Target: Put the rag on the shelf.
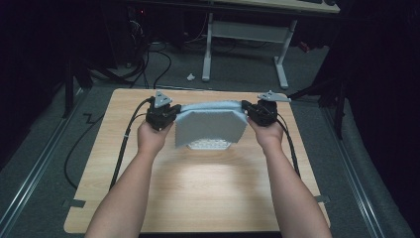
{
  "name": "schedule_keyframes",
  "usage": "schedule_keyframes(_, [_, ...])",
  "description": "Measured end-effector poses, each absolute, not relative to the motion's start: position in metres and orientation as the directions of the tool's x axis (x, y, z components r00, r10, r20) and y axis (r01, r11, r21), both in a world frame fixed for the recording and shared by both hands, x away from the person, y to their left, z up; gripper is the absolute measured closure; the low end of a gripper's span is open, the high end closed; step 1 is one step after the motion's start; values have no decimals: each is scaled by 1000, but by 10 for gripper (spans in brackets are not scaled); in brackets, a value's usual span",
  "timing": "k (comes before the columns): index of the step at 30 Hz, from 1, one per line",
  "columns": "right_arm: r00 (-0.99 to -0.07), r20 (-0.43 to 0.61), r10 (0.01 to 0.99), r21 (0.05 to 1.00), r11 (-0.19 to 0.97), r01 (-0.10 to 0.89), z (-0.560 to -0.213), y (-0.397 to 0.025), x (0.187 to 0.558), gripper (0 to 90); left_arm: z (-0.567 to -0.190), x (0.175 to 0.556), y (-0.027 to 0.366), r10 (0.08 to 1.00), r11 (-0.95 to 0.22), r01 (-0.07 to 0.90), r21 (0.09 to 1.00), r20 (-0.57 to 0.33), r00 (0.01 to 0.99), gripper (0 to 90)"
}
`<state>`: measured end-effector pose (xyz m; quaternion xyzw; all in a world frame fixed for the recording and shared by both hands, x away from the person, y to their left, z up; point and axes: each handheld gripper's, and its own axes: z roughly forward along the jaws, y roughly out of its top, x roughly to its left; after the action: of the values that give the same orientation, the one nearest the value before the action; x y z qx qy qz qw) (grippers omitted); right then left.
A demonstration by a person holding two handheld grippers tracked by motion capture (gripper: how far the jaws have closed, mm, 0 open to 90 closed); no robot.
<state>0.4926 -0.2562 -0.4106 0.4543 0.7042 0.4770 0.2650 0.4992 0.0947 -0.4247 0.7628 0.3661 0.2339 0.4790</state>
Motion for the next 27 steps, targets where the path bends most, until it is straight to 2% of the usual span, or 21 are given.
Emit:
schedule_keyframes(10, [-481,65,875,911,145,386,-436,-252,477,895,-446,485,97,760,-262,358,896,-37,648,896])
schedule_keyframes(27, [-477,78,875,891,153,427,-458,-248,476,892,-465,480,97,745,-268,393,879,-70,664,891])
